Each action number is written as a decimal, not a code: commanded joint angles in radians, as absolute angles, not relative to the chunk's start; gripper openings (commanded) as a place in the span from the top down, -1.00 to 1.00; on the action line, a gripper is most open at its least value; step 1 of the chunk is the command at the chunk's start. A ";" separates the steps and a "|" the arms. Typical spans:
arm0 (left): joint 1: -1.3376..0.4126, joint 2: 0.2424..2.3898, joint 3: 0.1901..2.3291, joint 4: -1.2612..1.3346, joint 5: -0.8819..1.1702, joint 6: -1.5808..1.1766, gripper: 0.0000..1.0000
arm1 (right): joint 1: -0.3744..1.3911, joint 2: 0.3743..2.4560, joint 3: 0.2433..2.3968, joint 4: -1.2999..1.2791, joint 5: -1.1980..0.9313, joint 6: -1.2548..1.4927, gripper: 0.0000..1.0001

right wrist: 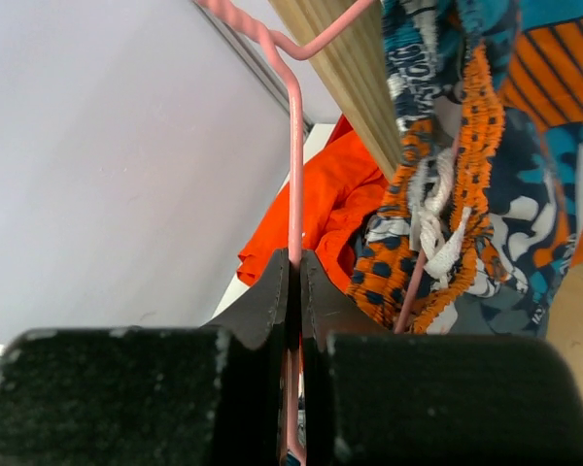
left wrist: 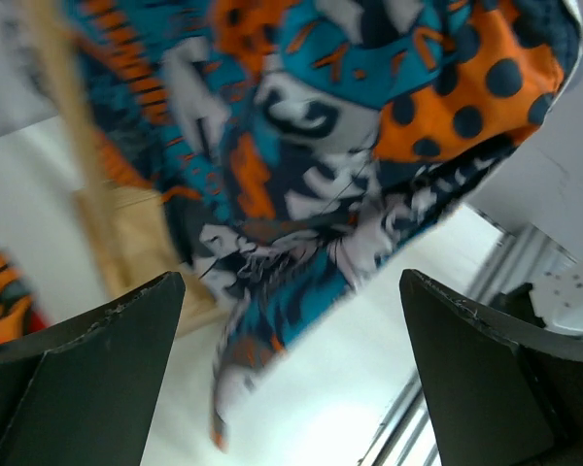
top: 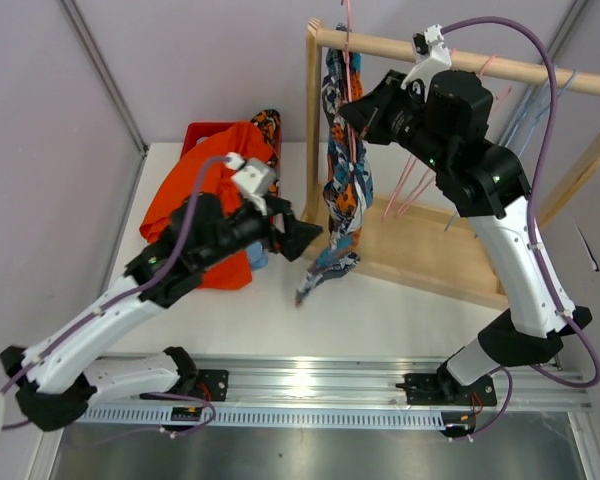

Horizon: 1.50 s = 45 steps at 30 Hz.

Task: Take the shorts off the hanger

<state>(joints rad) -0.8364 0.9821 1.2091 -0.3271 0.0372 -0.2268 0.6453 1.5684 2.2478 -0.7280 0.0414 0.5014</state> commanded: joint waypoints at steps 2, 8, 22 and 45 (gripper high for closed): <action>-0.957 1.132 1.279 -0.152 0.029 -0.196 -0.99 | 0.649 1.496 2.217 -0.600 0.061 0.457 1.00; -1.057 1.293 1.345 -0.071 0.046 -0.207 -0.99 | 0.649 1.447 2.161 -0.587 0.067 0.440 1.00; -1.111 1.377 1.356 -0.018 -0.153 -0.227 -0.16 | 0.649 1.388 2.108 -0.572 0.032 0.466 1.00; -1.557 1.187 0.876 0.019 -0.557 -0.486 1.00 | 0.620 1.376 2.178 -0.647 0.087 0.474 1.00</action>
<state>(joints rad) -1.5299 1.1942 0.8749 0.0620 -0.5137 -0.3920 0.6361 1.4307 2.1593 -0.8124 0.0528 0.4709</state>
